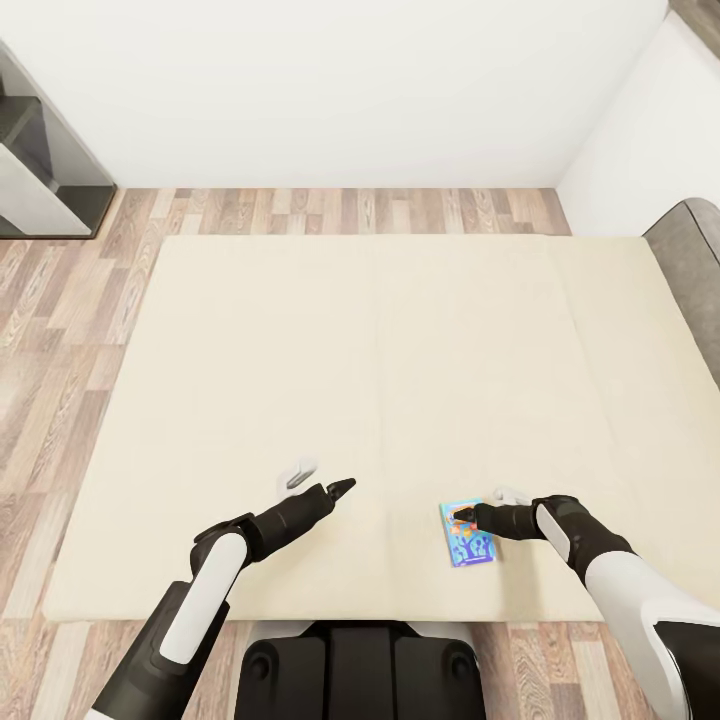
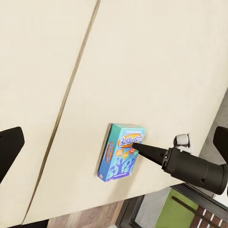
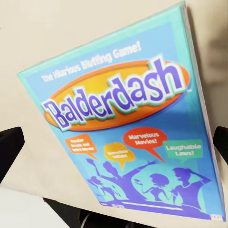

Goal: Put all the toys in the child's room - the three board games (two on the bed and one on the table), the two jigsaw puzzles on the table, and the tennis ball on the table - inside the toy box on the table in the child's room.

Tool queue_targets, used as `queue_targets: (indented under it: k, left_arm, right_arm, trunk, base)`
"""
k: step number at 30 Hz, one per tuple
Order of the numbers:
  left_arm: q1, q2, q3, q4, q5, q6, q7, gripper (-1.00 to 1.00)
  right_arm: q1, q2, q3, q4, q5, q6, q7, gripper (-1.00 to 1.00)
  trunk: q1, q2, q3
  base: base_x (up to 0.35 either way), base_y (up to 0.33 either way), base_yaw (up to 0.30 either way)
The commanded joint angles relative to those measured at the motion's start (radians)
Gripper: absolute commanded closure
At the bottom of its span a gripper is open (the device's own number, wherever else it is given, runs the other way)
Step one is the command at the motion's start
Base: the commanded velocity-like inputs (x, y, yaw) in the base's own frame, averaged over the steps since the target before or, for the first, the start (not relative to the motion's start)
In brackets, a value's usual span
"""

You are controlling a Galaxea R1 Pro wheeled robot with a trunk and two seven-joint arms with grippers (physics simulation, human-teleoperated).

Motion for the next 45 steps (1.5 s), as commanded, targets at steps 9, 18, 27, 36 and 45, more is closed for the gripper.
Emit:
queue_targets:
  k: [9,18,27,36,45]
  left_arm:
    - [0.000,-0.001,0.000,-0.001,0.011,0.003,0.010,-1.00]
    - [-0.001,-0.001,0.000,-0.001,0.011,0.003,0.009,-1.00]
    - [-0.001,-0.001,0.000,-0.001,0.011,0.003,0.009,-1.00]
    - [-0.001,-0.001,-0.001,-0.001,0.011,0.003,0.008,-1.00]
    - [0.000,-0.001,-0.001,-0.001,0.011,0.003,0.008,-1.00]
  right_arm:
    - [0.000,0.000,-0.003,-0.001,-0.007,0.009,-0.001,-1.00]
    - [0.000,0.000,-0.003,-0.001,-0.007,0.009,-0.001,-1.00]
    - [0.000,0.000,-0.003,-0.001,-0.007,0.009,-0.001,-1.00]
    - [0.000,0.000,-0.003,-0.001,-0.007,0.009,-0.001,-1.00]
    - [0.000,0.000,-0.003,-0.001,-0.007,0.009,-0.001,-1.00]
  trunk:
    - [0.001,-0.002,-0.001]
    - [0.001,-0.002,-0.001]
    - [0.001,-0.002,-0.001]
    - [0.001,-0.002,-0.001]
    - [0.001,-0.002,-0.001]
  base:
    - [0.000,0.004,0.000]
    - [0.000,0.001,0.000]
    - [0.000,0.003,0.000]
    - [0.000,0.084,0.000]
    - [0.000,0.108,0.000]
